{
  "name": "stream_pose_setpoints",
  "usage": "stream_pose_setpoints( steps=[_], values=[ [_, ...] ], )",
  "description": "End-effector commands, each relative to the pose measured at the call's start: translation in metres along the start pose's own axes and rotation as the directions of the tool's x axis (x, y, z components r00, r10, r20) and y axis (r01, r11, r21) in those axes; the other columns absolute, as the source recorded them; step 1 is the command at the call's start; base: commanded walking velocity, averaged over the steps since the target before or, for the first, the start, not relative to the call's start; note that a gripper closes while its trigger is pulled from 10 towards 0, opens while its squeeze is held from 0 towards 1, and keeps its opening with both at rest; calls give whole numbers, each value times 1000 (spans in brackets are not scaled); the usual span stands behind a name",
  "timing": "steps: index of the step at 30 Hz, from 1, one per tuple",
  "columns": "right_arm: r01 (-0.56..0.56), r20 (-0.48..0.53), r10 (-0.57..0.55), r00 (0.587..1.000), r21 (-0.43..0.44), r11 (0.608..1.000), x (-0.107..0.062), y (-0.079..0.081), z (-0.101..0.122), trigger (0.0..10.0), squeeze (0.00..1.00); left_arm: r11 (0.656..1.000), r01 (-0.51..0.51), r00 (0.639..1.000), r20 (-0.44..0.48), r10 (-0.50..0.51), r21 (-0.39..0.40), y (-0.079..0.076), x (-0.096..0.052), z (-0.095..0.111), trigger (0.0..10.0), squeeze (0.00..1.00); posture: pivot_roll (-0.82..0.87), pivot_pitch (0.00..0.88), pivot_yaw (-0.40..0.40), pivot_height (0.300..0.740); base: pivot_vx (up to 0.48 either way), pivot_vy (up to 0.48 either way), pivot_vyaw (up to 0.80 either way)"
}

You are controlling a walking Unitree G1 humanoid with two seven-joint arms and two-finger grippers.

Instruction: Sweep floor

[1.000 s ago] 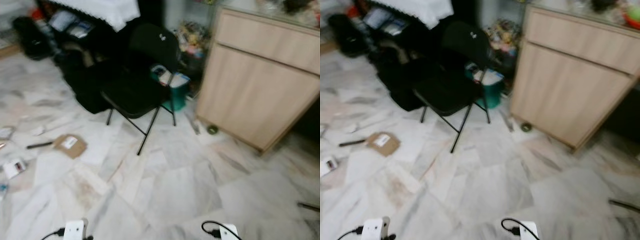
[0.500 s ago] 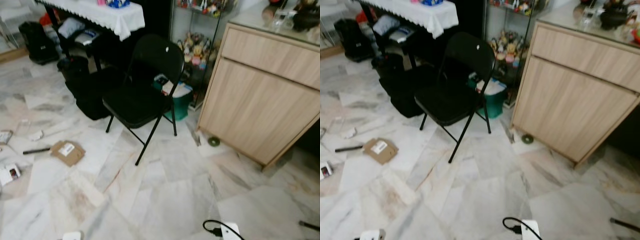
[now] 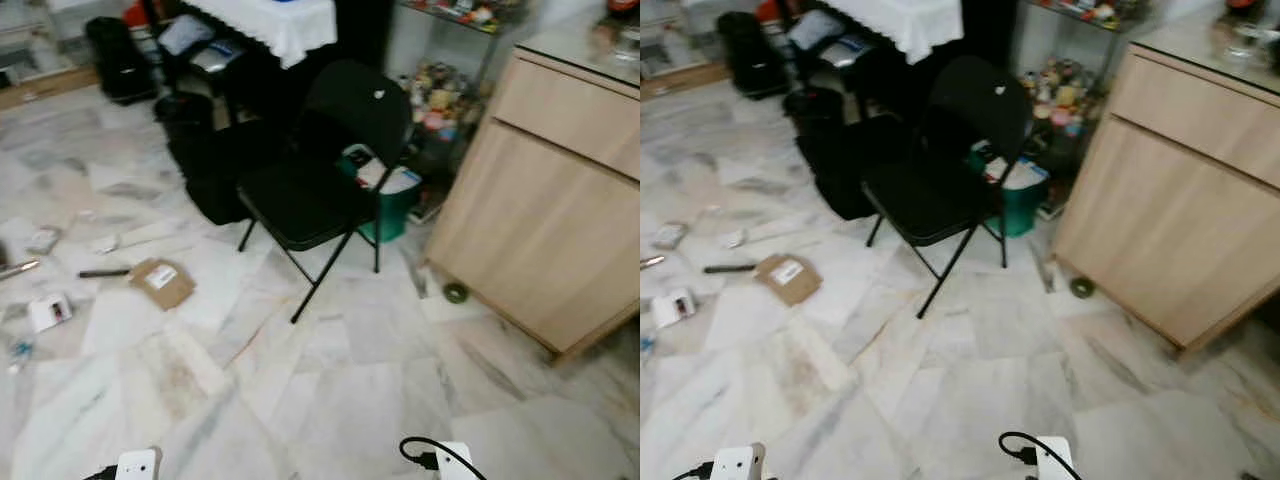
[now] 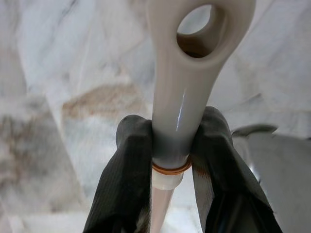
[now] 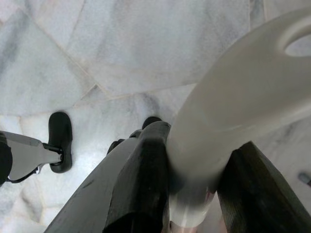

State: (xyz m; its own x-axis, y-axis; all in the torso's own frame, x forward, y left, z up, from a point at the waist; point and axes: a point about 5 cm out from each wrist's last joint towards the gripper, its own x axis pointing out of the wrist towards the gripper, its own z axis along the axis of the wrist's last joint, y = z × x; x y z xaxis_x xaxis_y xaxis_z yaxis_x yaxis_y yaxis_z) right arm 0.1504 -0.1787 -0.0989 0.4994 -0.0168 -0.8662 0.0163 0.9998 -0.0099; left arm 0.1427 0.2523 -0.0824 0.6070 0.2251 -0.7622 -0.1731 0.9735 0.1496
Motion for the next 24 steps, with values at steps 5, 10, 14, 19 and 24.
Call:
stream_pose_setpoints(
  steps=[5,10,14,19,24],
  values=[
    [-15,-25,14,1000,-11,1000,-1,3,-8,10000,0,1000,2,998,-65,-4,-31,-2,-4,-16,10000,0,9,97,-49,740,0,0,800],
    [-14,-27,14,1000,-10,1000,-1,2,-8,10000,0,999,1,998,-69,-3,-33,-2,-4,-16,10000,0,9,96,-49,740,0,0,800],
    [-8,-25,8,1000,22,1000,-1,2,-8,10000,0,1000,3,997,-72,-6,-31,-3,-3,-16,10000,0,3,99,-45,740,0,0,341],
    [5,-15,-4,1000,46,999,0,0,-2,10000,0,1000,14,997,-70,-16,-26,-6,-1,-11,10000,0,-11,83,-35,740,0,0,0],
    [33,6,-33,999,70,997,1,-7,5,10000,0,999,32,998,-60,-32,-13,-11,3,-1,10000,0,-62,49,-16,740,0,0,0]
  ],
)
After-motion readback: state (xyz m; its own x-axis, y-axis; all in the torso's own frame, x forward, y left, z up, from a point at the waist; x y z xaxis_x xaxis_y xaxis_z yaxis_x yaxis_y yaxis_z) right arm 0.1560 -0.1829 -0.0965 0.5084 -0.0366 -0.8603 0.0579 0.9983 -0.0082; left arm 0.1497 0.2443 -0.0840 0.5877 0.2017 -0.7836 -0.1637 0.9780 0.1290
